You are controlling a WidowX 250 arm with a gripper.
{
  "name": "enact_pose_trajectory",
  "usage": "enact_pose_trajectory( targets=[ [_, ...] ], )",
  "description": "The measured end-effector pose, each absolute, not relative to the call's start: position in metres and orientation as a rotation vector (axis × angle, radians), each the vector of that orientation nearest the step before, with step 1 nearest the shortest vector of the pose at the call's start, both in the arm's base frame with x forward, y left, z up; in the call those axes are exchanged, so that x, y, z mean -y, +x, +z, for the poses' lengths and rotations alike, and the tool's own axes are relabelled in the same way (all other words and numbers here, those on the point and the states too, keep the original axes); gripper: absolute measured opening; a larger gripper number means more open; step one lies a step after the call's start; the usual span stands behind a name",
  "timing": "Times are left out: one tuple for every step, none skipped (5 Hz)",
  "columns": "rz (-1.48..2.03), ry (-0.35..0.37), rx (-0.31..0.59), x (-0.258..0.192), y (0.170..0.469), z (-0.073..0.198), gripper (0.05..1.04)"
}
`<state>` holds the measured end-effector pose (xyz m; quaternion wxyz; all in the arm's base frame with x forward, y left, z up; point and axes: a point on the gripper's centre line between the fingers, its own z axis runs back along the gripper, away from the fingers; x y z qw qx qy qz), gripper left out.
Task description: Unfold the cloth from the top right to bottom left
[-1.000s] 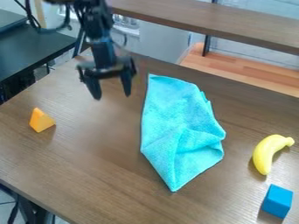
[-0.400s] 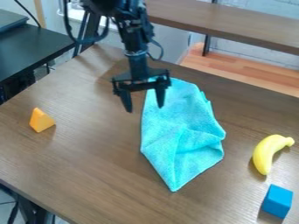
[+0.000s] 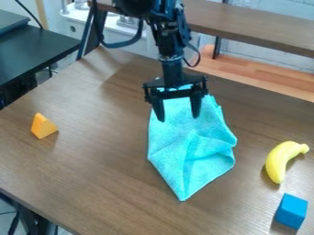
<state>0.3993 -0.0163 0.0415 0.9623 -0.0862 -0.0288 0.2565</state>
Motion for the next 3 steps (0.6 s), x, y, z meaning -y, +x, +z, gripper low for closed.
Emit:
enact_pose_trajectory(
  targets=[
    [0.507,-0.194,0.096,0.024,0.408,0.047,0.999],
    [0.514,-0.207,0.11,0.035,0.418,0.046,0.999],
    [0.546,-0.222,0.122,0.041,0.428,0.047,0.999]
  ],
)
